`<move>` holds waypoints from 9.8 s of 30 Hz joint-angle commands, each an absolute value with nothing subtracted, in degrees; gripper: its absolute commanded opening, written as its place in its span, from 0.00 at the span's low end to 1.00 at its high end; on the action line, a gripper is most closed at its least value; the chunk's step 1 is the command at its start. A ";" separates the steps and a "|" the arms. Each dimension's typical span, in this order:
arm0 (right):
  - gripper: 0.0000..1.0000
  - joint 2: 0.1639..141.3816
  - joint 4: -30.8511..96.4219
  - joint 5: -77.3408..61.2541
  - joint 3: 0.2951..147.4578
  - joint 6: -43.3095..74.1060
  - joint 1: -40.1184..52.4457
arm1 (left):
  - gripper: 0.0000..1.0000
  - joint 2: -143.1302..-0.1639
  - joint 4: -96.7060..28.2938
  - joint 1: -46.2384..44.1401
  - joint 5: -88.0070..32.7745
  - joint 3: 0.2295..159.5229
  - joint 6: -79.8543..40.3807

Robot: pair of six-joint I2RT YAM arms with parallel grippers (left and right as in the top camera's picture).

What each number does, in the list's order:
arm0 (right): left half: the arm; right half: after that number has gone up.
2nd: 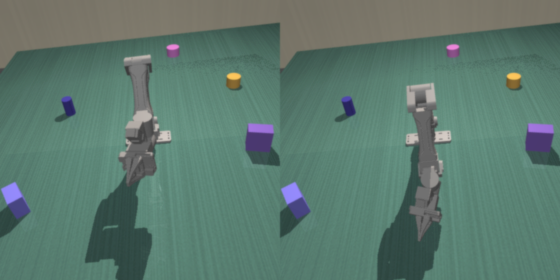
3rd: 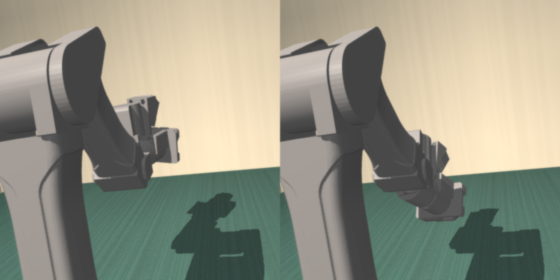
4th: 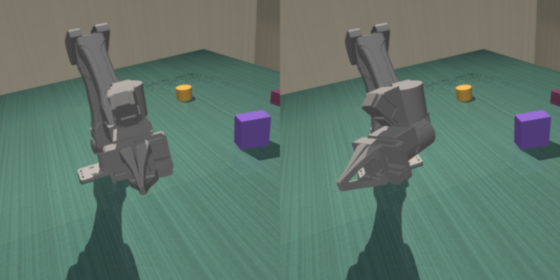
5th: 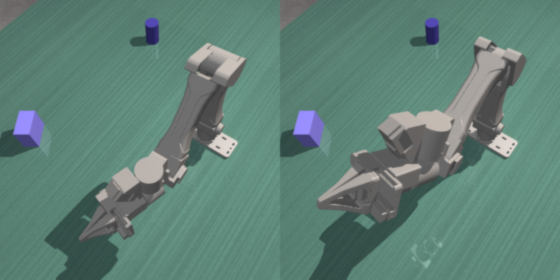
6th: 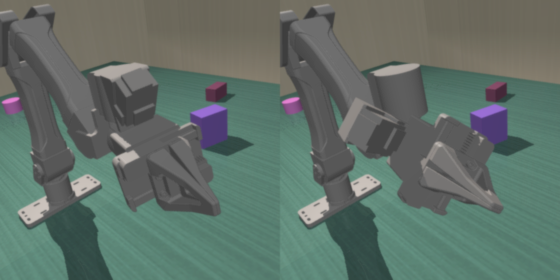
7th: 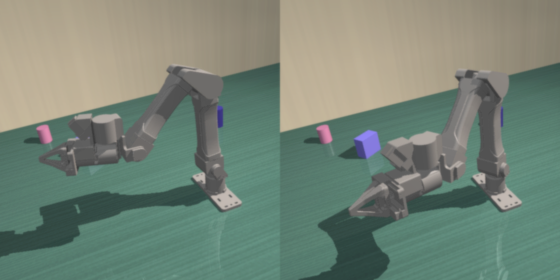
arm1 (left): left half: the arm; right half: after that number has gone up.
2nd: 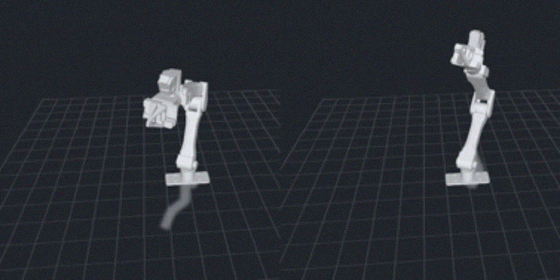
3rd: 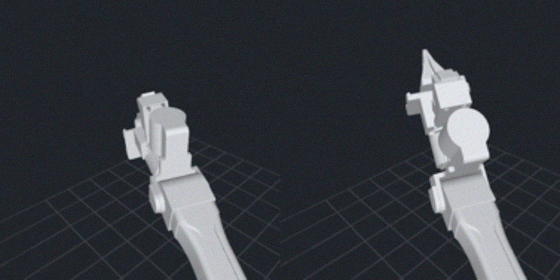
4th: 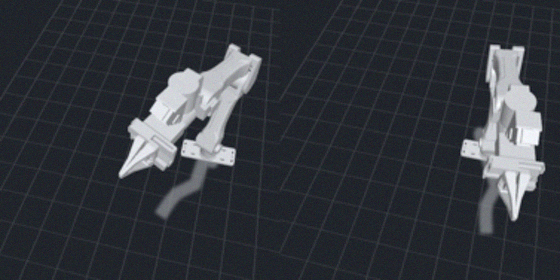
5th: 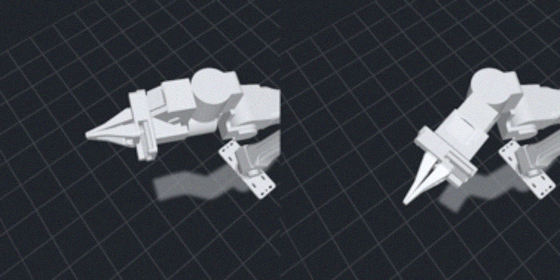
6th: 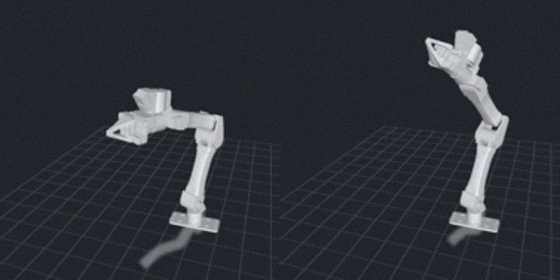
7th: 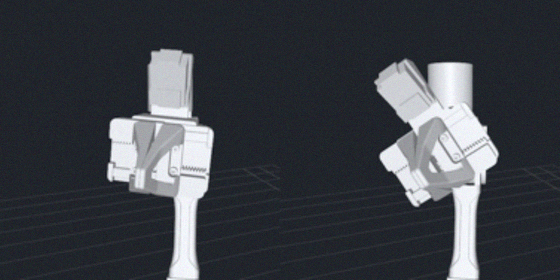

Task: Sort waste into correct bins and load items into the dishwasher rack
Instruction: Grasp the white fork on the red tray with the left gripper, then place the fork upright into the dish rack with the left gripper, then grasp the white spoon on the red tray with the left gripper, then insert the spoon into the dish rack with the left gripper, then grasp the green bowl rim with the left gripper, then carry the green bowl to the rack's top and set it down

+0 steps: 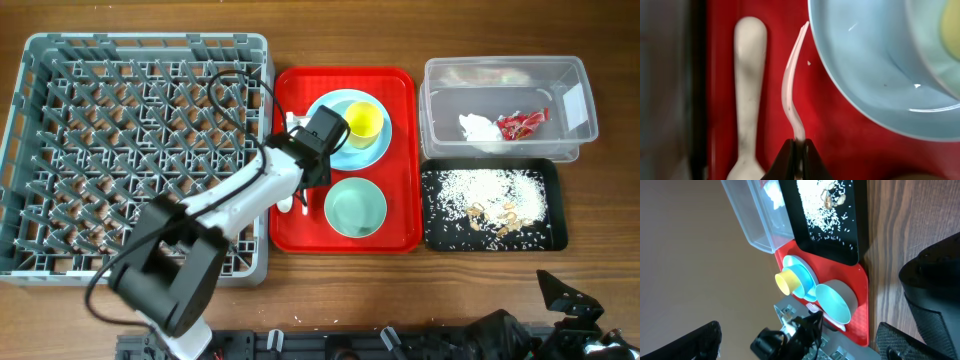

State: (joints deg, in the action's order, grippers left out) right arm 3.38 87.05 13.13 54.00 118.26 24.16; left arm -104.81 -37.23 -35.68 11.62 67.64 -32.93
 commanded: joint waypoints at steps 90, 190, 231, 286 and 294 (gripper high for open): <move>1.00 3.79 87.09 13.08 53.93 118.67 24.08 | 0.04 -114.13 -38.35 -45.21 18.24 69.23 -35.40; 1.00 3.79 87.09 13.10 53.93 118.67 24.08 | 0.31 -98.24 -40.66 -45.01 -2.52 63.57 -17.82; 1.00 3.79 87.09 13.08 53.93 118.67 24.08 | 0.09 -104.12 -36.40 -46.00 6.35 63.53 -21.47; 1.00 3.79 87.09 13.08 53.93 118.69 24.08 | 0.55 -98.63 -54.00 14.79 -37.82 94.85 -18.17; 1.00 3.79 87.09 13.08 53.93 118.69 24.08 | 0.04 -107.85 -53.28 -11.55 4.27 94.72 -18.22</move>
